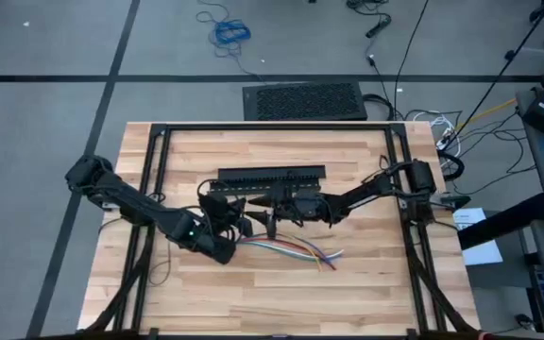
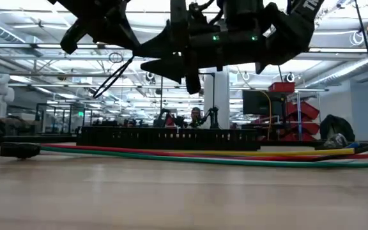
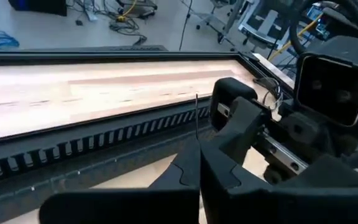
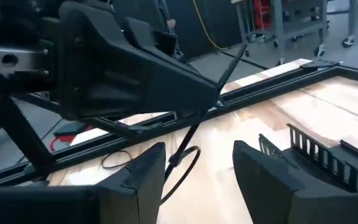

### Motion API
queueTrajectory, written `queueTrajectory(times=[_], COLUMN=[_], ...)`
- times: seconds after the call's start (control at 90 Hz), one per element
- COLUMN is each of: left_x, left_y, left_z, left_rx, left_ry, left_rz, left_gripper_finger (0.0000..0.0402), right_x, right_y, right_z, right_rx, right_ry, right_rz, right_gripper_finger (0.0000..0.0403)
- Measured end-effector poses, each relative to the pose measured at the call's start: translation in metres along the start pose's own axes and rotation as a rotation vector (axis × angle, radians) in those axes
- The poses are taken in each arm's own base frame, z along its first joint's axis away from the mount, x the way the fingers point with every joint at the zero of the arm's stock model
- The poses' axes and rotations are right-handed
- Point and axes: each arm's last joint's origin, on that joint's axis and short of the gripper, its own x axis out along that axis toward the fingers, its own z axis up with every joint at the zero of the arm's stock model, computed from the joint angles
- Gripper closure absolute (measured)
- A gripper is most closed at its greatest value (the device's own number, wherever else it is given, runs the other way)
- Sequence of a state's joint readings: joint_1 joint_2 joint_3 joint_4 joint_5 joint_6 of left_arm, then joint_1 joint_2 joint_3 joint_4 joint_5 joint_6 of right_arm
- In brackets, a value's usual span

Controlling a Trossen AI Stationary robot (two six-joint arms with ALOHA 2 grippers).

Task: Ziptie cables
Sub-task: Wrap the cables together using a zip tie

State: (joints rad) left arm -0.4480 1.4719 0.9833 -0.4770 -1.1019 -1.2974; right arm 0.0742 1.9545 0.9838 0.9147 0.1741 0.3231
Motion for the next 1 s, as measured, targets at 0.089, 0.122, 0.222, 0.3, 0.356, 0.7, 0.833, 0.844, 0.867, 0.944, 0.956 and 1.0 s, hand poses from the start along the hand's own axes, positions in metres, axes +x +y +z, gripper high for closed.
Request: queueTrajectory(times=[0.089, 0.122, 0.222, 0.3, 0.356, 0.7, 0.833, 0.844, 0.867, 0.944, 0.956, 1.0], left_x=[0.0, 0.0, 0.0, 0.0, 0.0, -0.001, -0.006, -0.007, -0.009, -0.017, -0.018, -0.025], left_y=[0.0, 0.0, 0.0, 0.0, 0.0, 0.0, 0.0, 0.0, 0.0, 0.001, 0.001, 0.002], left_z=[0.0, 0.0, 0.0, 0.0, 0.0, 0.0, 0.001, 0.002, 0.004, 0.012, 0.013, 0.02], left_rx=[0.002, 0.003, 0.002, 0.003, 0.004, 0.029, 0.085, 0.092, 0.104, 0.151, 0.155, 0.18], left_ry=[-0.002, -0.002, -0.003, -0.003, -0.002, -0.007, 0.008, 0.01, 0.016, 0.017, 0.017, 0.015], left_rz=[0.001, 0.001, 0.001, 0.001, 0.001, -0.001, -0.02, -0.024, -0.032, -0.064, -0.069, -0.094], left_gripper_finger=[0.0402, 0.0402, 0.0402, 0.0402, 0.0402, 0.0402, 0.0402, 0.0402, 0.0402, 0.0402, 0.0402, 0.0402], right_x=[0.005, 0.006, 0.01, 0.011, 0.011, 0.012, 0.012, 0.012, 0.012, 0.011, 0.011, 0.009], right_y=[0.002, 0.003, 0.004, 0.004, 0.004, -0.003, -0.004, -0.004, -0.004, -0.004, -0.004, -0.005], right_z=[0.005, 0.006, 0.01, 0.01, 0.01, 0.011, 0.009, 0.009, 0.009, 0.007, 0.006, 0.002], right_rx=[-0.02, -0.027, -0.037, -0.039, -0.04, -0.117, -0.15, -0.152, -0.156, -0.176, -0.18, -0.193], right_ry=[0.006, 0.011, 0.028, 0.038, 0.04, 0.062, 0.1, 0.103, 0.11, 0.171, 0.187, 0.244], right_rz=[-0.002, -0.004, -0.012, -0.015, -0.018, 0.001, 0.077, 0.085, 0.103, 0.19, 0.204, 0.265], right_gripper_finger=[0.0223, 0.0224, 0.0237, 0.0255, 0.0276, 0.0401, 0.0402, 0.0402, 0.0402, 0.0402, 0.0402, 0.0402])
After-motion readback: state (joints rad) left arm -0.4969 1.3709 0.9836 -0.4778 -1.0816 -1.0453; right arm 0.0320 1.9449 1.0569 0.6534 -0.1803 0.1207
